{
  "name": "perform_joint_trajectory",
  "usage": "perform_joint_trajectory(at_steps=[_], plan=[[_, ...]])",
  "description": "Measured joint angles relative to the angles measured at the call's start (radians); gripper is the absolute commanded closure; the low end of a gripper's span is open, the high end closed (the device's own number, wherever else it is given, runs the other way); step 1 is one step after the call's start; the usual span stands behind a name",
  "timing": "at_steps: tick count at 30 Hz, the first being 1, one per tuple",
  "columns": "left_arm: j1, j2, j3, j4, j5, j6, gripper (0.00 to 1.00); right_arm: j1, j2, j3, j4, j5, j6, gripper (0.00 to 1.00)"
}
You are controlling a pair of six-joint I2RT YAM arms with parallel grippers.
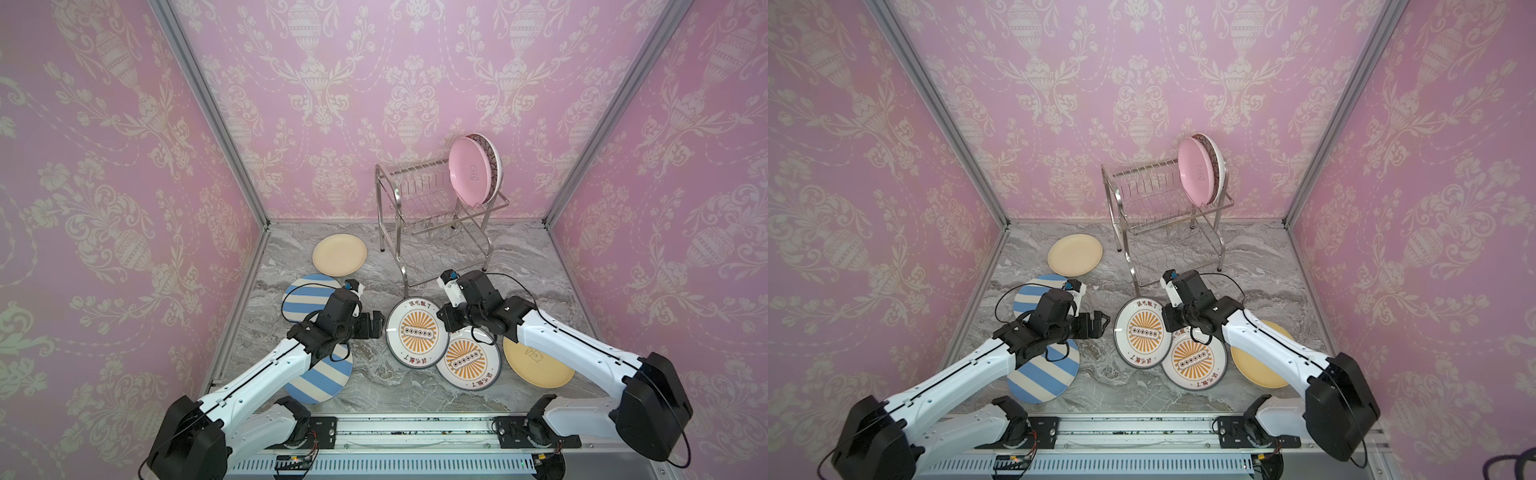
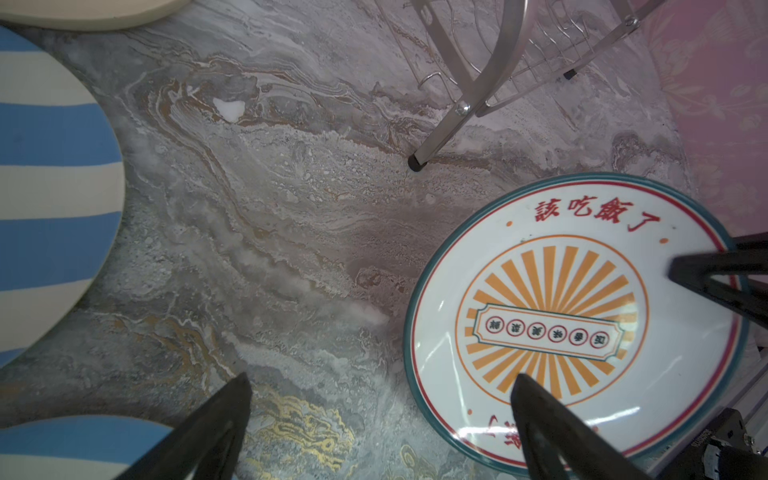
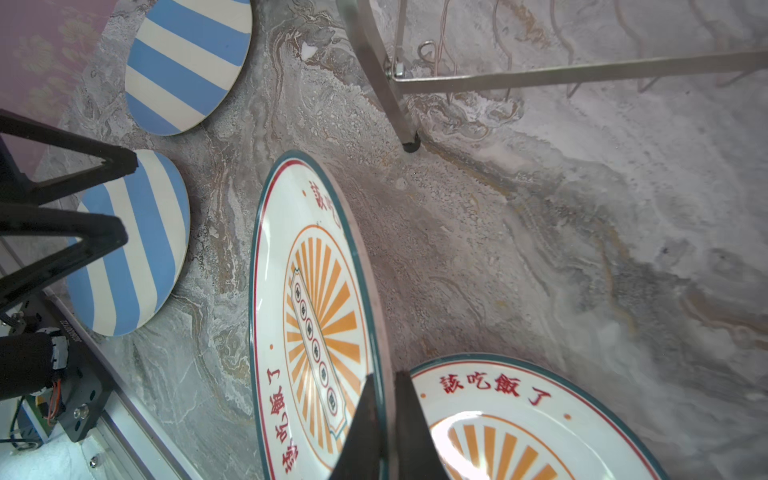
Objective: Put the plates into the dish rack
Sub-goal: 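Lift the sunburst plate to the rack with right gripper while left draws back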
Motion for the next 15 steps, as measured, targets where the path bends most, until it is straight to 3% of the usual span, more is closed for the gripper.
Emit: perform_joint_trajectory(at_steps=[15], plan=[[0.006, 0.1, 0.241, 0.049, -0.003, 0.207, 0.01, -0.005, -0.291, 0.387, -0.385, 0.344, -0.169, 1.0]])
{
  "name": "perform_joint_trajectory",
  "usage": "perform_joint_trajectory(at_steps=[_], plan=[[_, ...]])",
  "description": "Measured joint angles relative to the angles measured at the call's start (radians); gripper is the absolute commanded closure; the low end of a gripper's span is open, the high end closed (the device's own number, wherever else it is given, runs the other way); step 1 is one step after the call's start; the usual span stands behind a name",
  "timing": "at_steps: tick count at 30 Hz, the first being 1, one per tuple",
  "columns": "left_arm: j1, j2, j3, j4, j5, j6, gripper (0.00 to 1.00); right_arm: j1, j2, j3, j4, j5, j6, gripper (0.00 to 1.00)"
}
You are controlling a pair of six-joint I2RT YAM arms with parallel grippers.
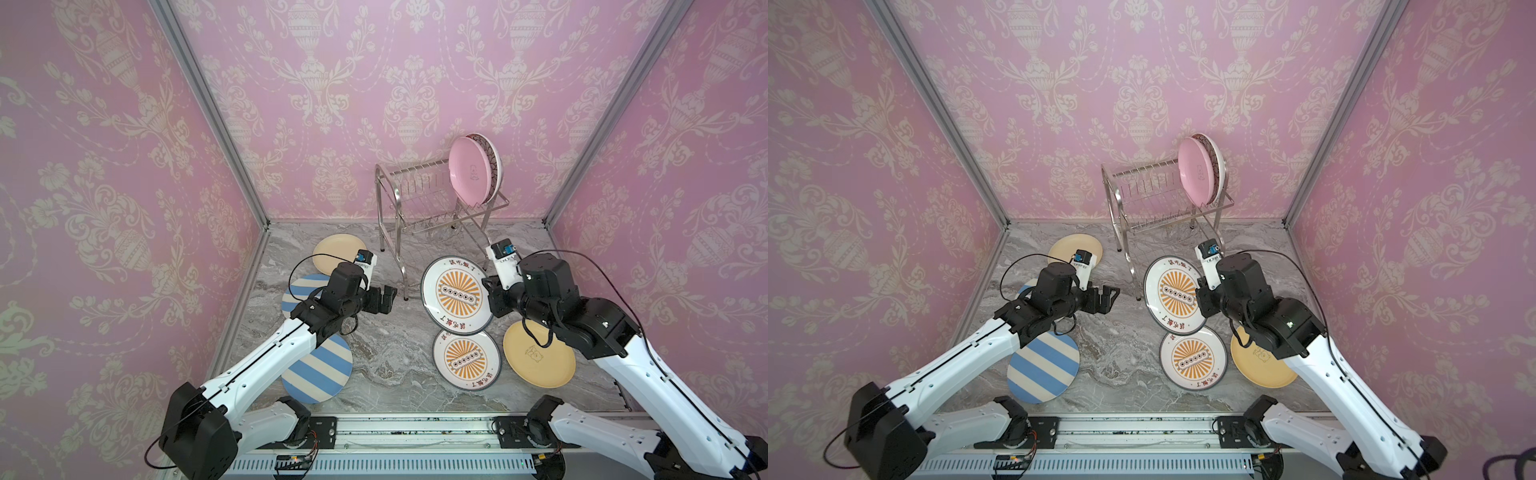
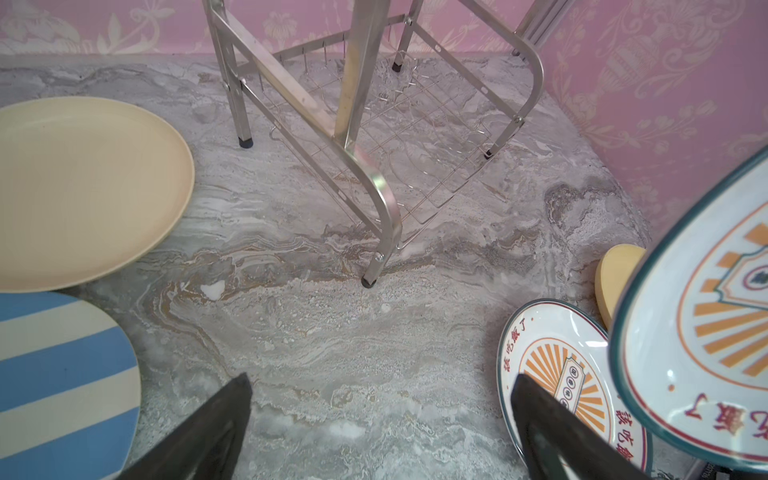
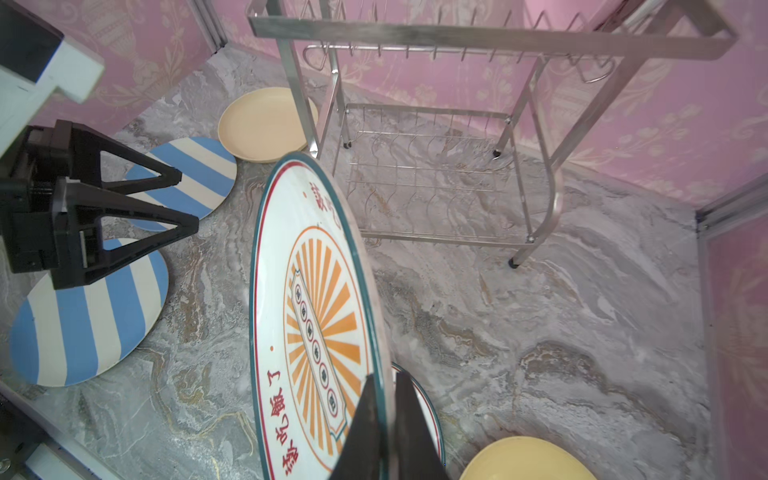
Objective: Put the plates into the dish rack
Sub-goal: 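Lift the sunburst plate to the rack with right gripper while left draws back, then lower the sunburst plate into the upper tier beside the pink bear plate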
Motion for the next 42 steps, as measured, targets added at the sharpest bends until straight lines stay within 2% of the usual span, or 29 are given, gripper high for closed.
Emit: perform_joint_trajectory(at_steps=[6, 11, 15, 21, 25, 34, 42], plan=[[0.03, 0.025, 0.019, 0.034, 0.019, 0.031, 0.01, -0.01, 0.033, 0.202, -0.055, 0.106, -0.021, 1.0], [0.083, 0.025, 0.024, 0.054, 0.041, 0.031, 0.01, -0.027, 0.167, 0.46, -0.113, 0.198, -0.022, 1.0], [0.126, 0.034, 0.024, 0.077, 0.063, 0.031, 0.01, -0.028, 0.264, 0.597, -0.094, 0.274, -0.06, 1.0], [0.134, 0.044, 0.024, 0.094, 0.095, 0.027, 0.01, -0.037, 0.348, 0.627, 0.093, 0.386, -0.164, 1.0], [0.134, 0.044, 0.024, 0.098, 0.107, 0.019, 0.01, -0.056, 0.473, 0.718, 0.195, 0.427, -0.236, 1.0], [0.134, 0.019, 0.021, 0.108, 0.139, 0.001, 0.01, -0.113, 0.79, 0.934, 0.309, 0.438, -0.332, 1.0], [0.139, -0.035, 0.002, 0.134, 0.151, 0.002, 0.01, -0.125, 0.933, 1.012, 0.356, 0.454, -0.415, 1.0]])
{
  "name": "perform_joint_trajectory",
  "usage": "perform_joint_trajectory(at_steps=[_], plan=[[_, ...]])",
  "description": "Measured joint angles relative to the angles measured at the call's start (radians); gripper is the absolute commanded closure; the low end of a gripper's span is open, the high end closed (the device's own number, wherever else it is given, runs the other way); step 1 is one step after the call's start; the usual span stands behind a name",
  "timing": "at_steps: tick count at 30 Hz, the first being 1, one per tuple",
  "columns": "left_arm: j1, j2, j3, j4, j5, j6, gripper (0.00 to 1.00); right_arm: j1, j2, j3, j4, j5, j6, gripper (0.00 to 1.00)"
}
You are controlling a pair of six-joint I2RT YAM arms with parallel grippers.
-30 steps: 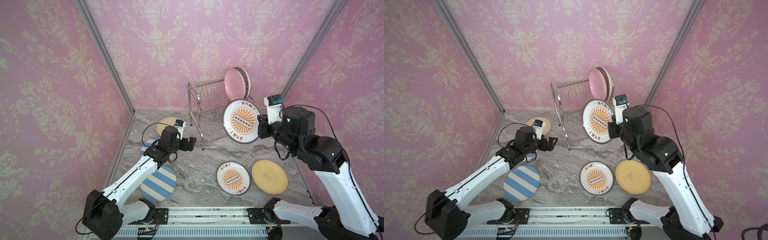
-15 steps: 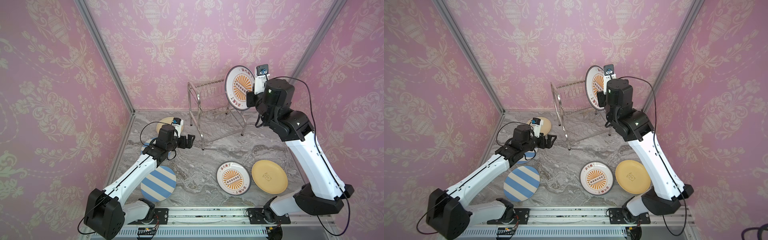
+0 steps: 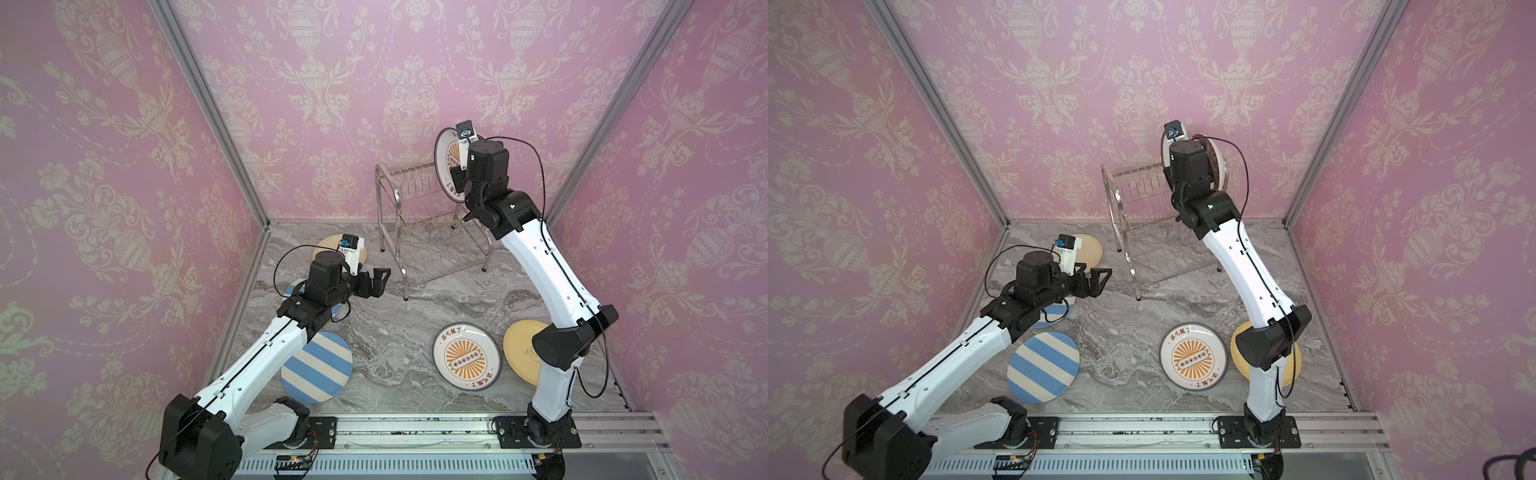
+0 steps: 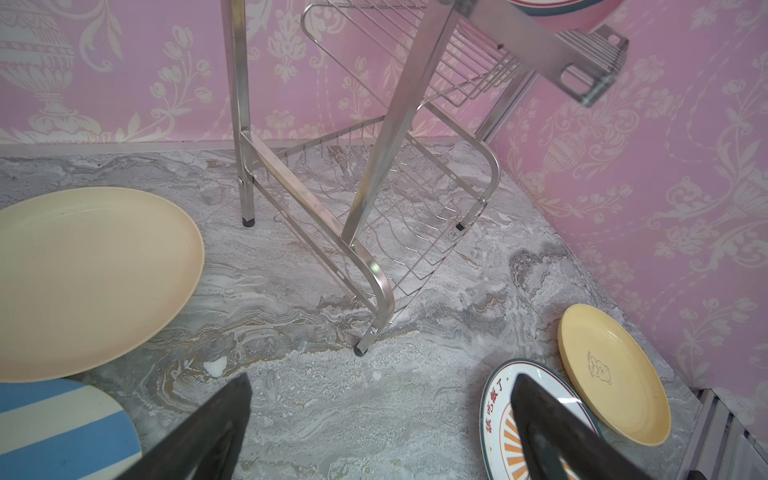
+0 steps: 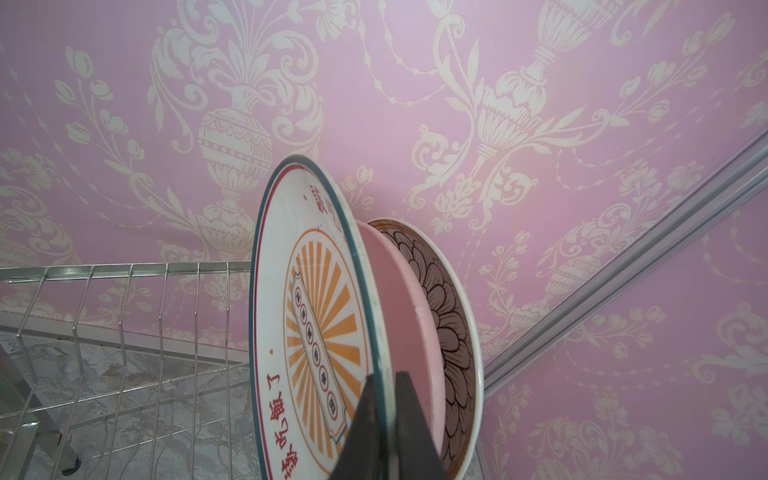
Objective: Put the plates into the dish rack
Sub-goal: 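Lower the sunburst plate into the upper tier beside the pink bear plate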
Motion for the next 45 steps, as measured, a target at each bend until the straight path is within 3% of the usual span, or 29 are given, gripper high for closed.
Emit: perform_joint_trajectory(at_steps=[24, 45], plan=[[0.032, -0.034, -0.043, -0.035, 0.025, 0.0, 0.01, -0.017, 0.103, 0.033, 0.095, 0.093, -0.121, 1.0], [0.054, -0.041, -0.056, -0.046, 0.026, 0.0, 0.01, -0.017, 0.103, -0.027, 0.145, 0.117, -0.129, 1.0]])
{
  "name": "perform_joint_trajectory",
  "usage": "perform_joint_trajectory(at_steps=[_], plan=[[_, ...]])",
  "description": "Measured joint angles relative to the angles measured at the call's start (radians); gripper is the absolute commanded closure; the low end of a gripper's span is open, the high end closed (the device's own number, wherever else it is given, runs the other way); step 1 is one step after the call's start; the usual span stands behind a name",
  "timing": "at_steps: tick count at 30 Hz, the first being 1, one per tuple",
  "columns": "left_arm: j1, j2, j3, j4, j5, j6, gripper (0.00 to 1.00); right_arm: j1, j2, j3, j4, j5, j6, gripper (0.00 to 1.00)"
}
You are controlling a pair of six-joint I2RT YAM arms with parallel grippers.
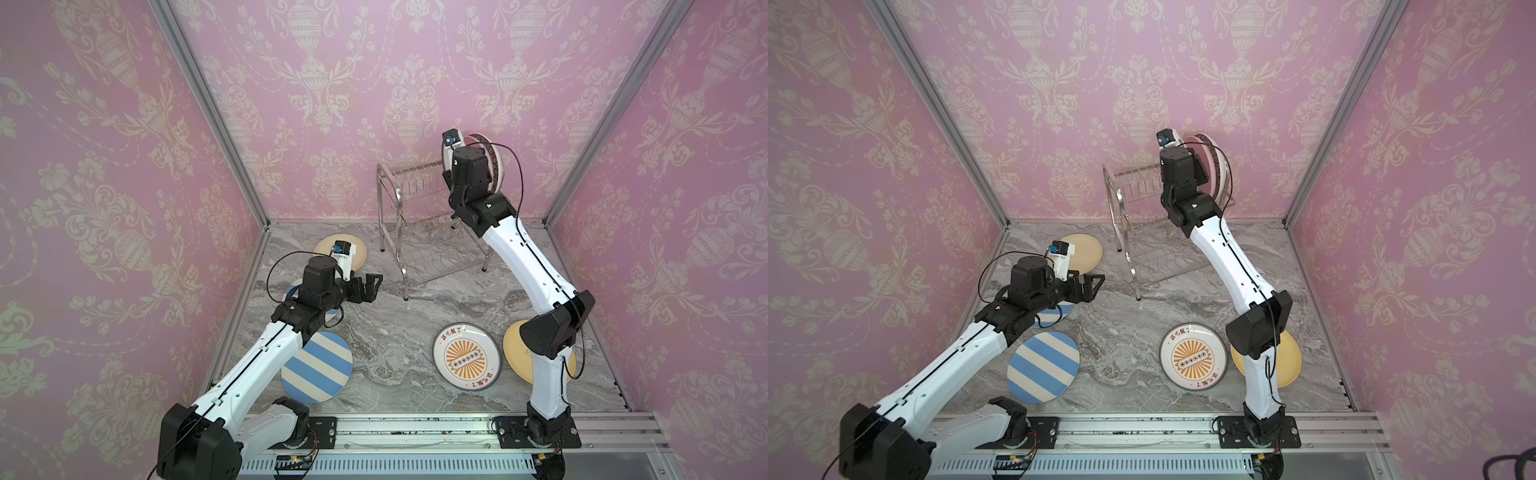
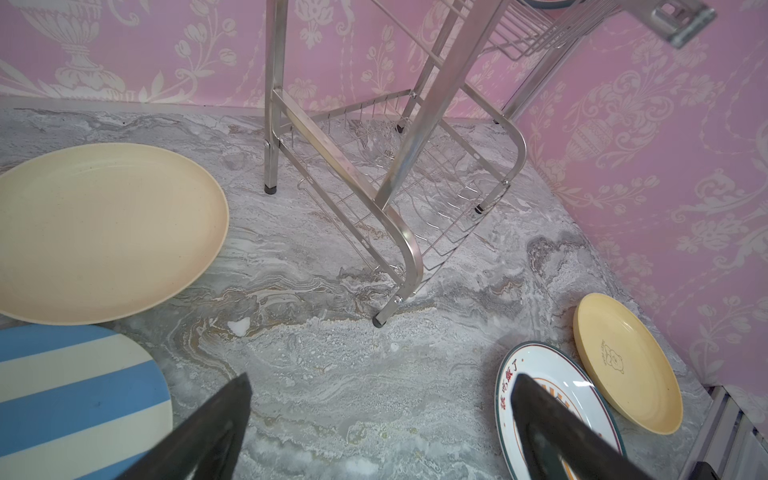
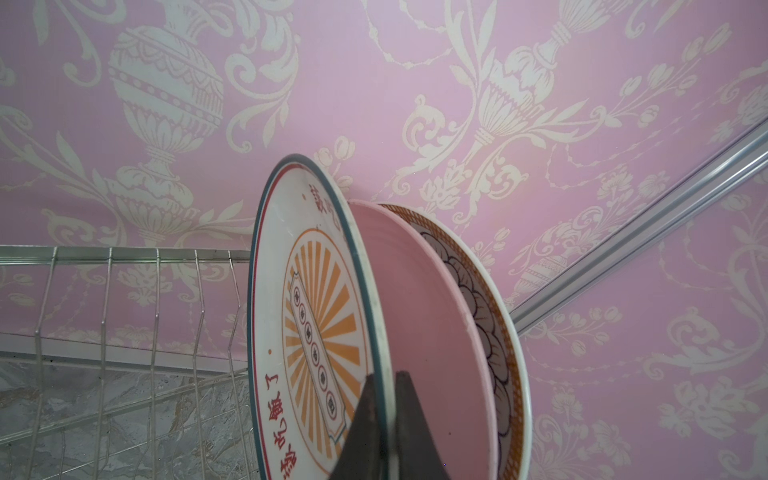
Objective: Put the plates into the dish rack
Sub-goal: 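Lower the sunburst plate into the upper tier beside the pink bear plate, then settle the sunburst plate into the rack slot with the right gripper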
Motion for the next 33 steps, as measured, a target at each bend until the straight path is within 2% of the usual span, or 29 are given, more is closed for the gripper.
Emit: perform_joint_trajectory(at_steps=[22, 33], plan=[[0.007, -0.001, -0.008, 0.0, 0.003, 0.0, 0.01, -0.001, -0.028, -0.04, 0.016, 0.014, 0.003, 1.0], [0.007, -0.001, -0.008, 0.0, 0.006, 0.0, 0.01, -0.002, -0.023, 0.043, 0.016, 0.042, -0.016, 1.0]])
